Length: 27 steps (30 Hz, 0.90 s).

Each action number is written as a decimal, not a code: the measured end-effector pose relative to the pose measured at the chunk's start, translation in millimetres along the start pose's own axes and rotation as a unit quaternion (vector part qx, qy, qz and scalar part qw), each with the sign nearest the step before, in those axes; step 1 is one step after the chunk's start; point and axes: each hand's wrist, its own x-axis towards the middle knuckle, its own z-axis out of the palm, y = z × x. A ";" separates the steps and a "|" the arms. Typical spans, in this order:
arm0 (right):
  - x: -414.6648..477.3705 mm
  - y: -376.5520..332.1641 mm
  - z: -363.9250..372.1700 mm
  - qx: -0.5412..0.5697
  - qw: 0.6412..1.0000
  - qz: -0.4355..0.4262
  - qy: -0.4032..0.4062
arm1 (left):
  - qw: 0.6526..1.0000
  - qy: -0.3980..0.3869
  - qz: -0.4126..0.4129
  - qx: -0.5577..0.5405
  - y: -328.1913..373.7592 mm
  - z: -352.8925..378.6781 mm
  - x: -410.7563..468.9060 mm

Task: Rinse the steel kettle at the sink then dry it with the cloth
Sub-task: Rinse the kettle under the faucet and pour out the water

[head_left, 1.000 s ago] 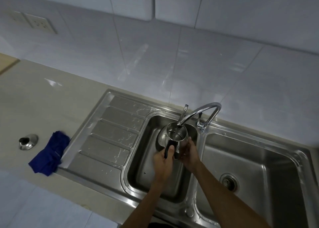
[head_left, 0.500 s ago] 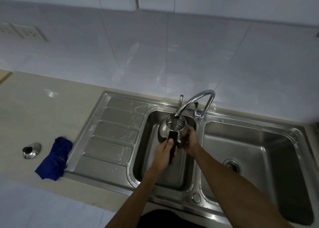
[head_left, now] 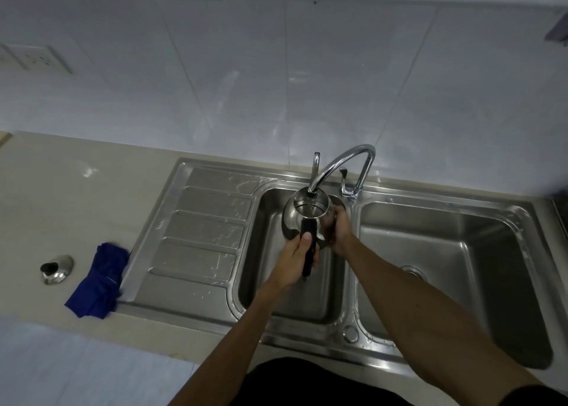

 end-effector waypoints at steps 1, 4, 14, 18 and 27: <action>0.9 -0.9 1.0 0.003 1.000 -0.001 0.000 | 1.000 0.001 0.003 0.000 0.5 0.0 0.6; 12.7 1.1 1.7 0.001 1.000 -0.011 0.000 | 1.000 -0.008 0.007 0.003 0.8 -0.7 1.3; 27.5 5.3 3.9 0.007 0.999 -0.019 0.031 | 1.000 -0.013 0.008 0.009 1.5 0.1 3.5; 37.4 7.6 1.8 0.011 0.999 -0.022 0.048 | 1.000 -0.025 0.007 0.007 2.7 0.2 4.0; 39.7 1.0 0.0 0.029 0.999 -0.008 0.032 | 0.999 -0.031 0.015 0.024 5.2 -0.8 6.5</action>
